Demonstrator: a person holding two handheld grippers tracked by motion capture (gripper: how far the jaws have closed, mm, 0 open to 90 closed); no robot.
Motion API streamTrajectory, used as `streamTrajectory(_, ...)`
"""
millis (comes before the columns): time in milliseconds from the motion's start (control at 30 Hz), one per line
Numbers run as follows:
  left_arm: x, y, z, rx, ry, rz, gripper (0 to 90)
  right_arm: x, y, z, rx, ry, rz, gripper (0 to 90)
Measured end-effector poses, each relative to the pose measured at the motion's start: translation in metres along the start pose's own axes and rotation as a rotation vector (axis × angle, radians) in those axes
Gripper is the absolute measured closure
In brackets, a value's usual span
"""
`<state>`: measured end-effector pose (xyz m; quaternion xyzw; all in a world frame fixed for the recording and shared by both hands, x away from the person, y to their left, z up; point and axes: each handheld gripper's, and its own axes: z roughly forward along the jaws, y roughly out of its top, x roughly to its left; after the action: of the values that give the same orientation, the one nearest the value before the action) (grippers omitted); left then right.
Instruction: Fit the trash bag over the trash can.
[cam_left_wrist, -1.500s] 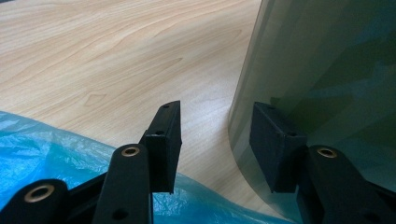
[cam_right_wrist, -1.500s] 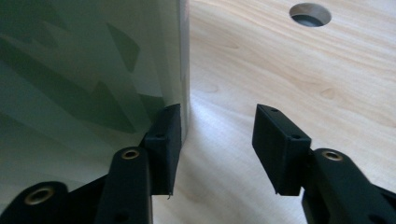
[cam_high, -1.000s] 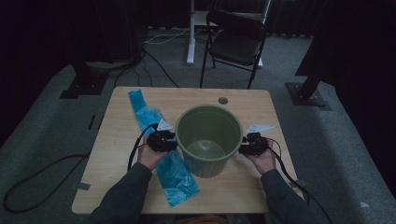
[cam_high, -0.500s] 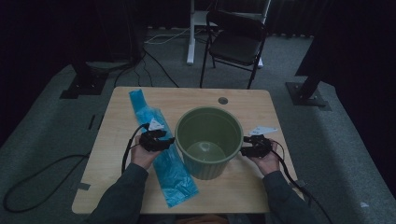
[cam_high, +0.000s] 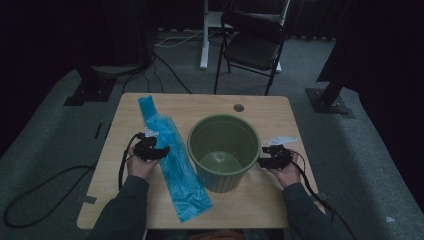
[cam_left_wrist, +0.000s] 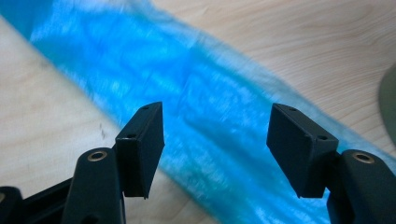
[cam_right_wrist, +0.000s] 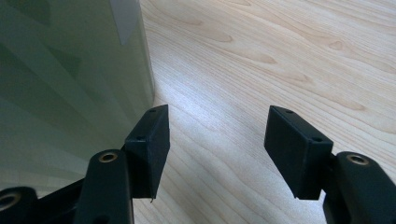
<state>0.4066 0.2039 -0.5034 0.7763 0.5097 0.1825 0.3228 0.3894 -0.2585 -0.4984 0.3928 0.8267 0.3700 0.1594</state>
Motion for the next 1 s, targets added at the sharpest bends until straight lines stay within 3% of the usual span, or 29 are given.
streamTrajectory(133,0.0,-0.01,0.003,0.045,0.013,-0.031,35.1,0.001,0.001,0.0,-0.002,0.003,-0.005,39.9)
streamTrajectory(300,0.004,-0.019,-0.001,0.076,0.0,-0.041,35.1,0.002,0.002,0.0,-0.003,0.006,-0.008,39.8)
streamTrajectory(433,0.01,-0.023,-0.001,0.085,0.002,-0.071,35.2,0.004,0.002,0.001,0.001,0.008,-0.018,39.8)
streamTrajectory(567,0.007,-0.025,0.006,0.119,-0.002,-0.056,38.8,0.004,0.002,0.0,0.0,0.006,-0.02,39.7)
streamTrajectory(733,0.004,-0.023,0.008,0.11,-0.017,-0.054,39.5,0.003,0.002,0.0,-0.002,0.005,-0.013,39.8)
streamTrajectory(1000,-0.018,-0.009,0.025,0.099,-0.068,-0.026,37.6,0.003,0.002,0.002,0.004,0.011,-0.014,39.7)
